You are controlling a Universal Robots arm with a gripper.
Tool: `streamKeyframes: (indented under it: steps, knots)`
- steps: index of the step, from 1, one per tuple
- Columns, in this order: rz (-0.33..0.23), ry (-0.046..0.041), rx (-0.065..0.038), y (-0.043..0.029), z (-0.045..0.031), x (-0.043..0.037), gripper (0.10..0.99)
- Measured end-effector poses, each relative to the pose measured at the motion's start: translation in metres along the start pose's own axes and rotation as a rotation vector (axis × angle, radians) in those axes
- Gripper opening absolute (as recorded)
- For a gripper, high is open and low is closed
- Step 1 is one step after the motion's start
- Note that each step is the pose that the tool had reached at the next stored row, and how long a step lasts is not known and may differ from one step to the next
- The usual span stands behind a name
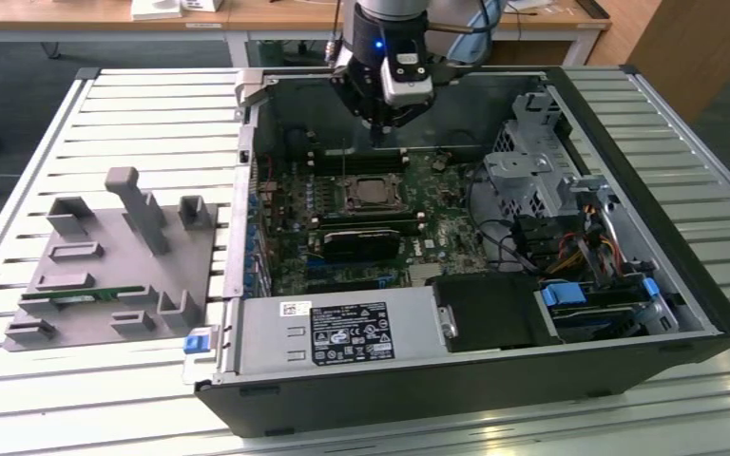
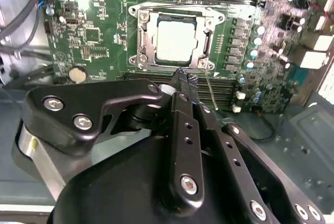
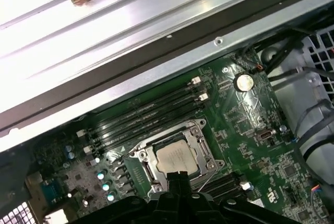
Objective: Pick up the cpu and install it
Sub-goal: 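Install the first cpu locking lever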
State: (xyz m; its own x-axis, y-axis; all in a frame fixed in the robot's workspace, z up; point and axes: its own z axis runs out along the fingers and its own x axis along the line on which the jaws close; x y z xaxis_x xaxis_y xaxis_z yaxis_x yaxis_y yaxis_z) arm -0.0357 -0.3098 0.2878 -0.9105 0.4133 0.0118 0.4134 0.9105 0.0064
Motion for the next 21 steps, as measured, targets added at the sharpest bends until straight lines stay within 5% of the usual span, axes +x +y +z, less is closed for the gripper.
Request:
streamKeyframes:
  steps: [8,14,21]
  knots:
    - [-0.142,0.0008,0.001,0.0000,0.0017,0.0001,0.106]
    - [-0.167,0.0013,0.001,-0.0038,0.0036,0.0084,0.106]
    - [-0.290,0.0020,0.003,-0.0040,0.0064,0.0085,0.106]
